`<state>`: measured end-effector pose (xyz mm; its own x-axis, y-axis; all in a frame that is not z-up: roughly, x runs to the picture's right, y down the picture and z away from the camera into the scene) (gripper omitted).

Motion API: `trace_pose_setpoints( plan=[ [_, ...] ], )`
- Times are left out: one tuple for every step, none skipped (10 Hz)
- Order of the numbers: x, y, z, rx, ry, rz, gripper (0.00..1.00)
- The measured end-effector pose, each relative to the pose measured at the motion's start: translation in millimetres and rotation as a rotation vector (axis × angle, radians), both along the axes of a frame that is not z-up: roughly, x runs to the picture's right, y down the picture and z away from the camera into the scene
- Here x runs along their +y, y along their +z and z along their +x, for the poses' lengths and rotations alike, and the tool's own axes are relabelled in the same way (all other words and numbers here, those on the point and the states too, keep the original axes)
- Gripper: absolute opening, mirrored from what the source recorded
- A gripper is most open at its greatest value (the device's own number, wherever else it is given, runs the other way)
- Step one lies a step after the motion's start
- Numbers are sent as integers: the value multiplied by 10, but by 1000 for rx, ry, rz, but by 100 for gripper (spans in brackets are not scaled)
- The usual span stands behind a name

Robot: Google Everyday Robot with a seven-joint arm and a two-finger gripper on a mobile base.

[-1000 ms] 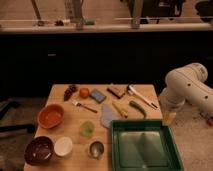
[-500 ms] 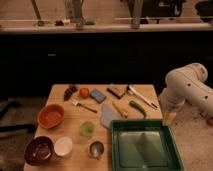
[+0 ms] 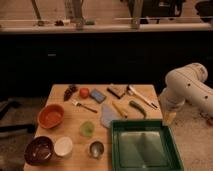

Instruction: Place towel in red bowl

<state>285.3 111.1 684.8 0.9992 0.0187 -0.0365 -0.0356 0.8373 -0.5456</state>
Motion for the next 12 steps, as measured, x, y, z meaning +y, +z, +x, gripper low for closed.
trace_pose_setpoints(
  plan=[
    [-3,43,-48,-48,-30,-11,80],
    [-20,93,-183,-135,-91,-17,80],
    [-17,130,-324,-217,-163,-29,80],
    [-47,198,-565,-306,-236,-37,80],
    [-67,248,-776,-368,-290,-49,80],
    [-77,277,-904,-408,-328,-57,80],
    [-73,304,-1067,-468,-391,-73,80],
    [-80,331,-1245,-510,-453,-93,80],
    [-88,342,-1314,-525,-474,-97,80],
    [-78,338,-1286,-520,-475,-102,80],
    [-69,329,-1262,-517,-473,-105,80],
    [-78,338,-1296,-521,-477,-104,80]
  ],
)
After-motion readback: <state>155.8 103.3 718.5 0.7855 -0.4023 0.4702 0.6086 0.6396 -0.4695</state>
